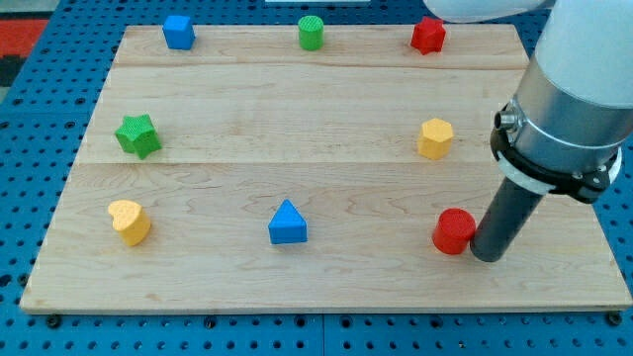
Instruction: Slide the red circle diagonal to the bottom left of the hexagon
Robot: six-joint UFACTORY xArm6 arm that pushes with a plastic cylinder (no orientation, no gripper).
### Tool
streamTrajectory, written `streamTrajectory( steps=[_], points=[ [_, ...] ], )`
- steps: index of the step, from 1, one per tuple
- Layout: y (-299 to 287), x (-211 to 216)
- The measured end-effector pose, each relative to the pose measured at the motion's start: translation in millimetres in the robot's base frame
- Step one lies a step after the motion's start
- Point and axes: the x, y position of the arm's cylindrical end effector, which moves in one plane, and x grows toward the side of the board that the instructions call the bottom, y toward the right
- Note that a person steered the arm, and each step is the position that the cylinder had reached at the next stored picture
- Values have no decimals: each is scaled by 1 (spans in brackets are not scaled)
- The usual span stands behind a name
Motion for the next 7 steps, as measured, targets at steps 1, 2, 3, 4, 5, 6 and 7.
streamTrajectory(
  steps=[1, 2, 3, 4, 5, 6, 7],
  points=[
    [0, -9],
    [0, -5],
    [-7, -5],
    [-24, -8],
    [-34, -12],
    [-34, -42],
    [-20, -49]
  ],
)
